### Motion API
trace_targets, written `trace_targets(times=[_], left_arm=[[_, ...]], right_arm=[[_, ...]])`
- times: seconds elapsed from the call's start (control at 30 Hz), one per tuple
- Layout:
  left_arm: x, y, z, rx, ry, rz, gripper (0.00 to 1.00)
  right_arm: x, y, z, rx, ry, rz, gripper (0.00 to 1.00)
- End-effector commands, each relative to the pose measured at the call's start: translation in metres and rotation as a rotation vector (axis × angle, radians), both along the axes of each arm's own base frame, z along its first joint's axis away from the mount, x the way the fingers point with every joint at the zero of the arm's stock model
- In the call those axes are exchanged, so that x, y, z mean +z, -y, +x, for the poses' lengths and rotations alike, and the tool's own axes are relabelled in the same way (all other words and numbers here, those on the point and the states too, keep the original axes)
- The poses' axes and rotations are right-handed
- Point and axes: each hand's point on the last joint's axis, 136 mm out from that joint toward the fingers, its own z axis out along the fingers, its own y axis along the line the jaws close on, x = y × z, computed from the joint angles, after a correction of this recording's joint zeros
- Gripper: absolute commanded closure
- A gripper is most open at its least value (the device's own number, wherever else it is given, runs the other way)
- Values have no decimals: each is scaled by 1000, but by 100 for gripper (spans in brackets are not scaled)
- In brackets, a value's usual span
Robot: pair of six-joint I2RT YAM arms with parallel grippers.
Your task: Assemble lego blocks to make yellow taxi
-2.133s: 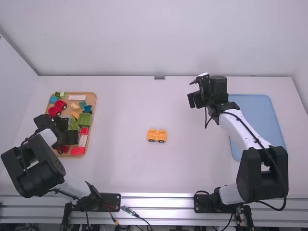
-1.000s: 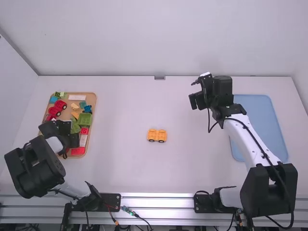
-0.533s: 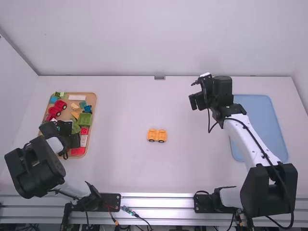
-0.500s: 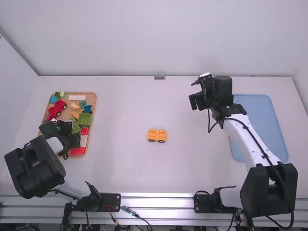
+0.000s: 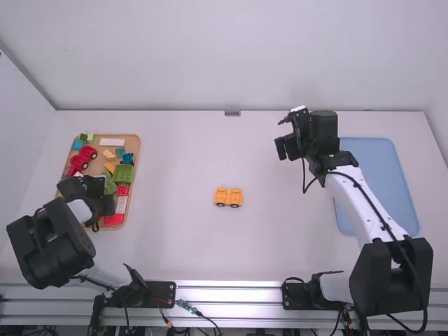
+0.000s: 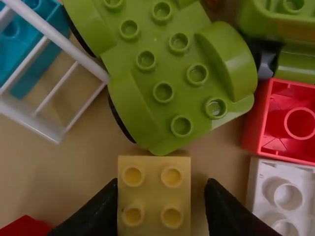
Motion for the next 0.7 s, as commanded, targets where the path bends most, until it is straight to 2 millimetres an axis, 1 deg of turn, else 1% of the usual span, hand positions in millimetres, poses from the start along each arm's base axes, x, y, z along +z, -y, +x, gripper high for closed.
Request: trace_targets(times=[0.0, 0.13, 0.23, 0.27, 0.3, 0.33, 0.37, 0.4, 0.47, 0.53, 0.57, 0.67], left_arm=[[-4, -1, -9, 20, -31, 4, 61], [-4, -1, -10, 22, -34, 5, 62], [-4, -1, -10, 21, -33, 4, 59], [-4, -1, -10, 21, -34, 5, 57], [-4, -1, -10, 21, -33, 5, 60], [-4, -1, -10, 21, -33, 5, 60], [-4, -1, -10, 21, -33, 5, 73], [-4, -1, -9, 25, -32, 4, 78], [-4, -1, -9, 24, -33, 3, 78], [-4, -1, -9, 24, -32, 3, 71], [-4, -1, -9, 23, -30, 3, 71], [-4, -1, -9, 24, -28, 5, 80]], right_arm=[[25, 0, 3, 0, 56, 8, 1], [25, 0, 3, -1, 56, 8, 1], [25, 0, 3, 0, 56, 7, 1], [25, 0, 3, 0, 56, 7, 1], [25, 0, 3, 0, 56, 8, 1], [25, 0, 3, 0, 56, 8, 1], [25, 0, 3, 0, 56, 7, 1], [25, 0, 3, -1, 56, 8, 1], [25, 0, 3, -1, 56, 8, 1], [25, 0, 3, -1, 56, 8, 1], [25, 0, 3, 0, 56, 7, 1], [25, 0, 3, 0, 56, 7, 1]])
